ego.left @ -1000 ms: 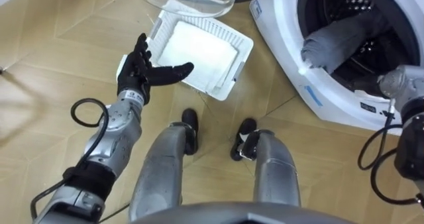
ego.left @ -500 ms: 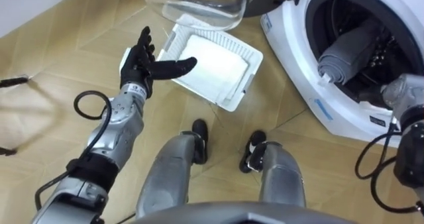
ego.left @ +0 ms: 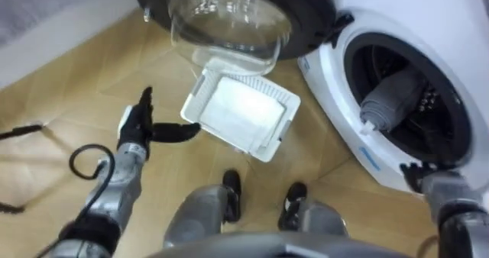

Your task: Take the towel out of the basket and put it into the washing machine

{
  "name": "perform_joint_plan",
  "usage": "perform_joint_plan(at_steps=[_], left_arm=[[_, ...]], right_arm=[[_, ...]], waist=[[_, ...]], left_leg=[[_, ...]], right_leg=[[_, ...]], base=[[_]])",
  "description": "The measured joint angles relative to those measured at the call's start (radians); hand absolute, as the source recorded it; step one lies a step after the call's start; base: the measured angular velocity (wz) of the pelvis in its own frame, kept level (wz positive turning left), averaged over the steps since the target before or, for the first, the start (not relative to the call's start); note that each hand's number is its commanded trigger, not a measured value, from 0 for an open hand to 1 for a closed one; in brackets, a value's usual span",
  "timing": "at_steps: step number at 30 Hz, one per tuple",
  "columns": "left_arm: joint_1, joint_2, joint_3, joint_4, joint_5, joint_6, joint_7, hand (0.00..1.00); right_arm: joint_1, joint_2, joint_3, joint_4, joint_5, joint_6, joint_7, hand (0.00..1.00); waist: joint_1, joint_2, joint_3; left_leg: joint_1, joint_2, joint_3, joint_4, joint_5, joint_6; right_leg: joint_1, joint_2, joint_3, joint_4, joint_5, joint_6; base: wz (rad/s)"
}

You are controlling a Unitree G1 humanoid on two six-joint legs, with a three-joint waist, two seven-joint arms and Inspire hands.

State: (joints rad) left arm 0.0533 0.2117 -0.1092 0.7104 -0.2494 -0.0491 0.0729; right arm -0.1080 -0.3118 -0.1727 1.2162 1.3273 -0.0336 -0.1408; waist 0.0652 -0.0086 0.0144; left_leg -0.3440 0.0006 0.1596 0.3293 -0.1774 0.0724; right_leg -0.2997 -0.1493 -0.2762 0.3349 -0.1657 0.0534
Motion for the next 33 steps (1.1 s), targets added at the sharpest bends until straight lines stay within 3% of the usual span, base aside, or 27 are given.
perform_joint_plan(at_steps=[2, 4, 6, 9, 12, 19, 23, 27, 33], left_arm=[[0.055, -0.001, 0.039, 0.023, 0.020, 0.000, -0.007, 0.00], [0.100, 0.000, 0.066, 0.053, 0.045, -0.002, -0.017, 0.00], [0.116, 0.000, 0.095, 0.120, 0.047, -0.004, -0.017, 0.00], [0.126, -0.001, 0.106, 0.212, 0.065, -0.004, -0.016, 0.00], [0.133, -0.004, 0.106, 0.264, 0.066, -0.004, -0.016, 0.00], [0.190, -0.020, 0.128, 0.299, 0.105, -0.007, 0.030, 0.00], [0.191, -0.048, 0.188, 0.369, 0.105, -0.016, 0.050, 0.00], [0.189, -0.061, 0.188, 0.407, 0.114, -0.013, 0.055, 0.00], [0.182, -0.081, 0.206, 0.419, 0.139, 0.023, 0.055, 0.00]], right_arm=[[0.054, 0.010, 0.047, 0.000, -0.154, 0.000, 0.040, 0.00], [0.111, 0.010, 0.074, 0.025, -0.324, 0.000, 0.081, 0.00], [0.161, 0.013, 0.115, 0.032, -0.501, 0.003, 0.105, 0.00], [0.188, 0.024, 0.187, 0.023, -0.720, 0.005, 0.134, 0.00], [0.191, 0.055, 0.221, 0.022, -0.847, 0.004, 0.159, 0.00], [0.223, 0.090, 0.229, 0.025, -0.947, -0.002, 0.165, 0.00], [0.254, 0.133, 0.210, 0.030, -0.982, -0.018, 0.133, 0.00], [0.267, 0.157, 0.189, 0.034, -0.981, -0.020, 0.118, 0.00], [0.264, 0.164, 0.174, 0.053, -0.980, -0.017, 0.124, 0.00]], waist=[[-0.007, -0.007, -0.0102], [-0.011, -0.012, -0.0147], [-0.013, -0.015, -0.0156], [-0.011, -0.025, -0.0104], [-0.013, -0.031, -0.0085], [-0.007, -0.021, -0.0051], [-0.010, -0.020, -0.0064], [-0.018, -0.016, -0.0086], [-0.037, -0.011, -0.0078]], left_leg=[[0.049, 0.001, 0.002, -0.027, -0.002, -0.009], [0.090, 0.002, 0.002, -0.041, -0.006, -0.017], [0.134, 0.008, 0.004, -0.061, -0.007, -0.026], [0.203, 0.010, 0.005, -0.097, -0.005, -0.036], [0.238, 0.017, 0.005, -0.108, -0.009, -0.045], [0.323, 0.022, 0.023, -0.144, -0.013, -0.053], [0.358, 0.025, 0.027, -0.162, -0.017, -0.060], [0.374, 0.026, 0.028, -0.165, -0.021, -0.064], [0.385, 0.027, 0.026, -0.167, -0.021, -0.065]], right_leg=[[0.042, 0.010, 0.007, -0.024, 0.000, -0.001], [0.085, 0.018, 0.002, -0.046, 0.001, -0.002], [0.123, 0.028, 0.005, -0.057, 0.002, -0.003], [0.185, 0.043, 0.015, -0.100, 0.007, -0.011], [0.222, 0.054, 0.019, -0.119, 0.009, -0.014], [0.295, 0.066, 0.030, -0.159, 0.010, -0.016], [0.324, 0.076, 0.046, -0.169, 0.009, -0.015], [0.340, 0.080, 0.052, -0.185, 0.009, -0.015], [0.351, 0.081, 0.051, -0.186, 0.009, -0.015]], base=[[-0.17], [-0.09], [-0.07], [-0.13], [-0.06], [-0.09], [-0.11], [-0.06], [0.00]])
